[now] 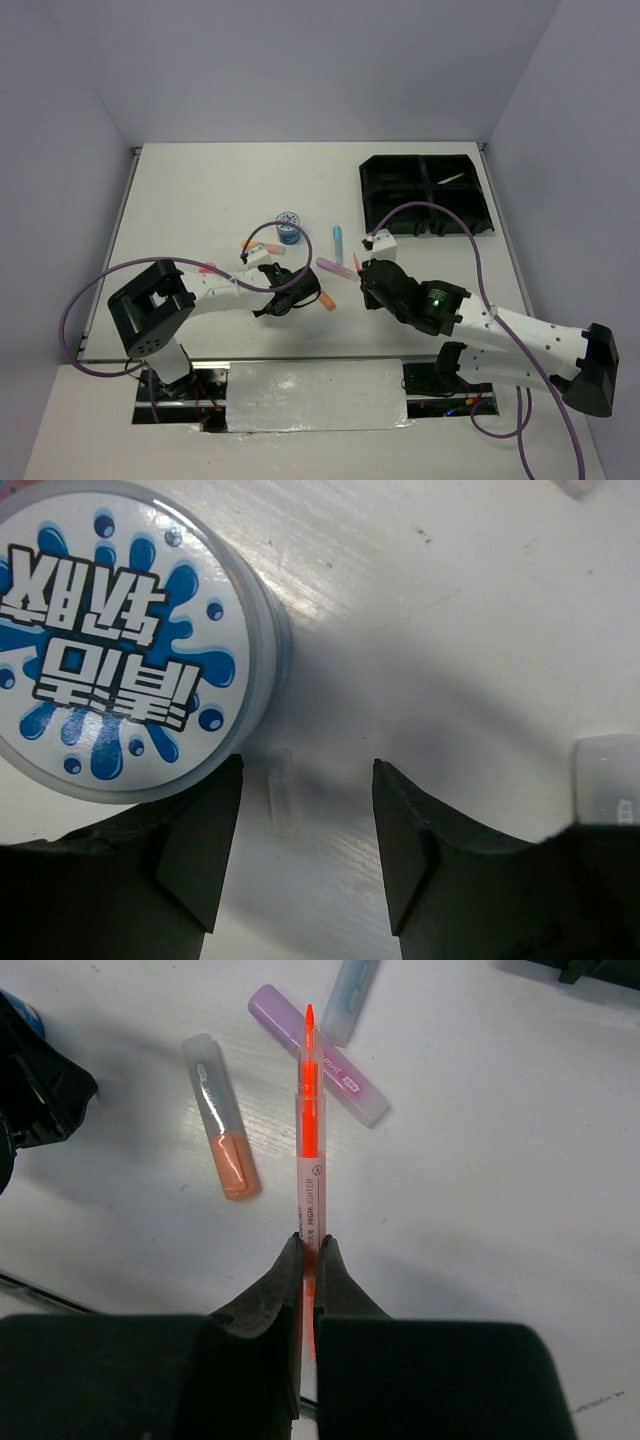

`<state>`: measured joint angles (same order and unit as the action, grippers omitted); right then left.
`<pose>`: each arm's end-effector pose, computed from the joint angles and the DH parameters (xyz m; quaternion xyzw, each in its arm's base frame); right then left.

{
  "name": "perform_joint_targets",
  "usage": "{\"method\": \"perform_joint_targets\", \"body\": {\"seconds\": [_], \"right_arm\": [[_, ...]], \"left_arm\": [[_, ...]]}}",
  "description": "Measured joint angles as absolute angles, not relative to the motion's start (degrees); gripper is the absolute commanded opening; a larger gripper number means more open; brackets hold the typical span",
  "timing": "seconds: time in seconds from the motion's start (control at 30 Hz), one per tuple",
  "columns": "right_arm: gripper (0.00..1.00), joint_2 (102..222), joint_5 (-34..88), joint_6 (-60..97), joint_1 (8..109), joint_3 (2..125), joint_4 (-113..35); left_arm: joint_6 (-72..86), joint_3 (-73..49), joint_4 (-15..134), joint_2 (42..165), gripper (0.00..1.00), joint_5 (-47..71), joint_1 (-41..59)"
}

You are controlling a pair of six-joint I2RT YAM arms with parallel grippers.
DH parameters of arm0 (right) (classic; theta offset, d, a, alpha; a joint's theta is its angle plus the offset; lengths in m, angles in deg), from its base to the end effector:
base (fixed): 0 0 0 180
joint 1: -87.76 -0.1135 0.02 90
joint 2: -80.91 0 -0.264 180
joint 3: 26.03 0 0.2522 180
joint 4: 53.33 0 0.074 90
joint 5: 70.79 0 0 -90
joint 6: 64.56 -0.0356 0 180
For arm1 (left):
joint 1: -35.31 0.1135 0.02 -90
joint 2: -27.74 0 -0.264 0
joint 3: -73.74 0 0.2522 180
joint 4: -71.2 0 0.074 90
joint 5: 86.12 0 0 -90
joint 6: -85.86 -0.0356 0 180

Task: Sort the stationery into containers
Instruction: Close the pen cap on the pen.

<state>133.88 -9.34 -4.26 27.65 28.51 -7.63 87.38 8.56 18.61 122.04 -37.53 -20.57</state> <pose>0.1088 0.1551 0.2579 -0.1414 0.8865 0.1058 0.4278 0.1735 -0.2142 0.1544 -0.3098 0.8804 0.0341 0.3574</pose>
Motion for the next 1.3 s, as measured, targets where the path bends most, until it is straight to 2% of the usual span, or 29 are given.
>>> {"method": "perform_joint_targets", "body": {"seconds": [0.17,0.33,0.47,0.9,1.03,1.27,1.3], "right_arm": [[0.0,134.1,-8.9,-4.1,27.6,28.5,-7.8],[0.0,134.7,-8.6,-4.1,27.6,28.5,-7.9],[0.0,134.8,-8.4,-4.1,27.6,28.5,-7.9],[0.0,135.5,-8.2,-4.1,27.6,28.5,-8.3],[0.0,135.5,-8.0,-4.1,27.6,28.5,-8.3],[0.0,135.4,-8.0,-4.1,27.6,28.4,-8.3],[0.0,135.4,-8.0,-4.1,27.6,28.4,-8.3]], "left_arm": [[87.3,9.7,19.9,122.0,0.65,-38.0,-20.3],[87.3,10.4,20.7,122.0,0.53,-39.0,-20.3],[87.2,10.9,21.2,121.6,0.49,-39.1,-20.3],[87.5,12.1,21.5,119.9,0.5,-37.9,-21.3],[87.8,12.1,20.9,119.9,0.44,-37.7,-21.8],[89.2,12.0,19.6,119.9,0.44,-37.4,-22.3],[89.2,12.0,19.6,119.9,0.41,-37.4,-22.4]]}}
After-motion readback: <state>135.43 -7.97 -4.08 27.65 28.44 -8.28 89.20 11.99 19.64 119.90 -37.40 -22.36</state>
